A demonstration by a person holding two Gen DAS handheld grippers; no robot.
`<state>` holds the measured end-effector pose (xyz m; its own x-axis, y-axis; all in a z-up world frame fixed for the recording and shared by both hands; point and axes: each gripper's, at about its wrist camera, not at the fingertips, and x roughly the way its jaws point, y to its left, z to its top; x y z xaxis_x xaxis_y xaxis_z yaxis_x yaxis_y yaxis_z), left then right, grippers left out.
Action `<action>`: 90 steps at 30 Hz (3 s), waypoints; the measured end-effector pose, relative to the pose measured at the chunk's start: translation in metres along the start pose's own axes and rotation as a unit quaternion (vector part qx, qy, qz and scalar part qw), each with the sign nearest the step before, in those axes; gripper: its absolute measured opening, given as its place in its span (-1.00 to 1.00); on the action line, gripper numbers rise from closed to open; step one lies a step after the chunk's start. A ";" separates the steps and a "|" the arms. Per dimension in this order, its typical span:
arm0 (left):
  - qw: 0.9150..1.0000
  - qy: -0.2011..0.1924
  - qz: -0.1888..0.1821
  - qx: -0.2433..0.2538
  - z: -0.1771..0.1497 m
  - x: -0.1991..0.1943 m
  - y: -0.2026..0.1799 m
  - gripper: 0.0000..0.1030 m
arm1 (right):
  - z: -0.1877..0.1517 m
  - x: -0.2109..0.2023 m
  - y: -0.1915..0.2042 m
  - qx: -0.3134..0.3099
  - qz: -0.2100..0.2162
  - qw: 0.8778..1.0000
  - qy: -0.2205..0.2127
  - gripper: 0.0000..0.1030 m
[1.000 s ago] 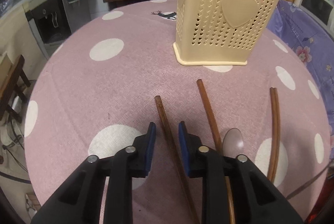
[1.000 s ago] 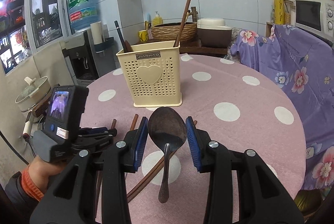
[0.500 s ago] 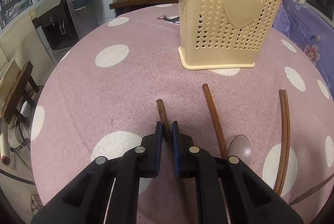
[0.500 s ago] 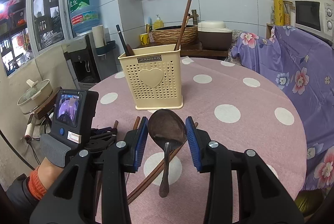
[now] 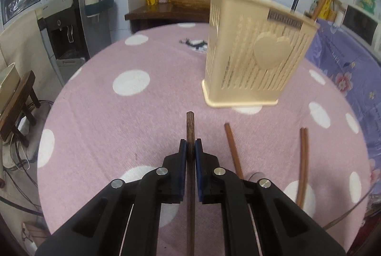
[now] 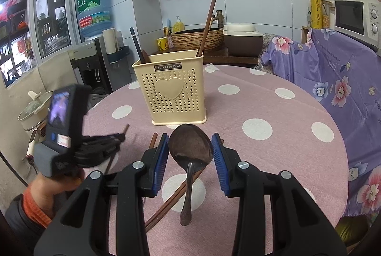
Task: Organize utensils
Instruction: 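Close the left tool on a brown chopstick and lift it while the right tool holds the spoon, then lower the spoon and chopstick into the cream holder and open both tools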
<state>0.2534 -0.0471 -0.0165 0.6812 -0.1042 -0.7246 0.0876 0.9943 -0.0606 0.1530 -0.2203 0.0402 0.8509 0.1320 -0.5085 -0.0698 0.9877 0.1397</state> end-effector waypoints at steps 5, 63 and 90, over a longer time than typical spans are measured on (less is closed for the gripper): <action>0.998 -0.063 -0.026 -0.018 0.019 -0.050 0.011 -0.85 | 0.000 0.000 -0.001 0.003 -0.002 1.000 0.000 -0.27; 0.948 -0.306 -0.087 -0.032 0.164 -0.067 -0.022 -0.85 | 0.163 0.131 0.026 -0.046 -0.033 0.994 -0.092 -0.27; 0.976 -0.204 -0.078 -0.027 0.076 -0.075 0.004 0.14 | 0.081 0.084 0.031 -0.085 -0.057 0.992 -0.076 0.22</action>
<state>0.2573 -0.0369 0.0898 0.8958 -0.2440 -0.3714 0.1825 0.9640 -0.1931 0.2639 -0.1856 0.0706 0.9260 0.0169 -0.3772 -0.0440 0.9970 -0.0635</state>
